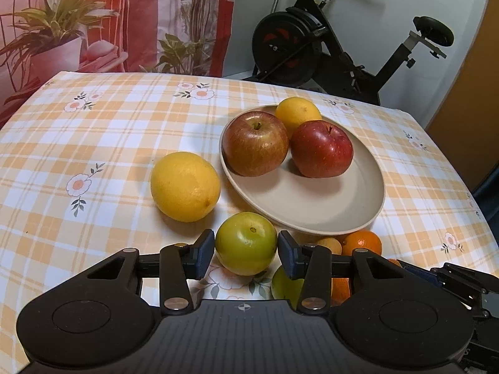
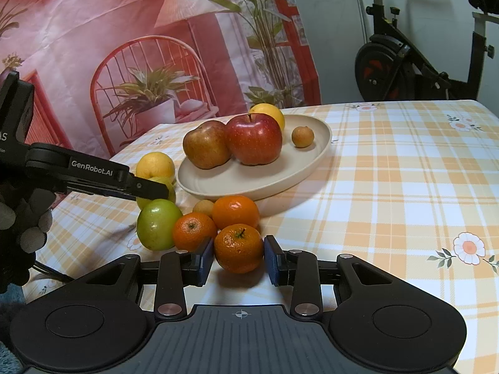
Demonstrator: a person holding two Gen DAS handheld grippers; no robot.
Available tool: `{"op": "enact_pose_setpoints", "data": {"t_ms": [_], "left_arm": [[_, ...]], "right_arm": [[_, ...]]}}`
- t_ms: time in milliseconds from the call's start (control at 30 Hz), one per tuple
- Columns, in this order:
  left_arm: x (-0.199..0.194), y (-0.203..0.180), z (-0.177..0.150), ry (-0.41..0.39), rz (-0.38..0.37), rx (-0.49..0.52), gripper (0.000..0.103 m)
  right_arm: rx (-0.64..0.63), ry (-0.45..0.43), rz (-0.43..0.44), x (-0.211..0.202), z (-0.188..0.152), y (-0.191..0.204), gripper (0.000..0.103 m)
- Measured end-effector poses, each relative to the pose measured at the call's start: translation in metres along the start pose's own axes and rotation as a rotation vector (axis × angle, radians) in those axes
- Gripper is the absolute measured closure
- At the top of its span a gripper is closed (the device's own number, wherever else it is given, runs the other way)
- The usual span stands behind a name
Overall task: Organize fruits
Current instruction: 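Carry the green apple with the left gripper while the right carries the tangerine onto the plate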
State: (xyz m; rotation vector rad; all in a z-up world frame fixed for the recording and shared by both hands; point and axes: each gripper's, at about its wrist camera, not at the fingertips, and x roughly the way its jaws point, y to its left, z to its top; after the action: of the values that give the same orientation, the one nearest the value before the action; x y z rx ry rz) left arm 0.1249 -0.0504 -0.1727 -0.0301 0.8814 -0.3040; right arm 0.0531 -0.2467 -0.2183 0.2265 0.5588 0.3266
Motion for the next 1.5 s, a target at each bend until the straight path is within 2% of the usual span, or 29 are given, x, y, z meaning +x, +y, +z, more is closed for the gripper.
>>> {"op": "enact_pose_setpoints", "data": {"t_ms": [533,900,1200,1500], "left_arm": [[-0.015,-0.004,0.004,-0.048,-0.023,-0.001,0.056],[-0.017,-0.018,0.018,-0.098,-0.042,0.075,0.056],[0.001,-0.026,0.029,-0.096,-0.040,0.116,0.056],[0.018,-0.024,0.033,-0.067,-0.027,0.122,0.056]], "right_arm": [[0.011,-0.019,-0.006,-0.004,-0.001,0.003,0.071],[0.066,-0.065,-0.019,-0.015,0.013,-0.009,0.071],[0.015,-0.086,-0.047,-0.010,0.049,-0.024,0.071],[-0.076,-0.094,-0.077,0.028,0.103,-0.043,0.071]]}}
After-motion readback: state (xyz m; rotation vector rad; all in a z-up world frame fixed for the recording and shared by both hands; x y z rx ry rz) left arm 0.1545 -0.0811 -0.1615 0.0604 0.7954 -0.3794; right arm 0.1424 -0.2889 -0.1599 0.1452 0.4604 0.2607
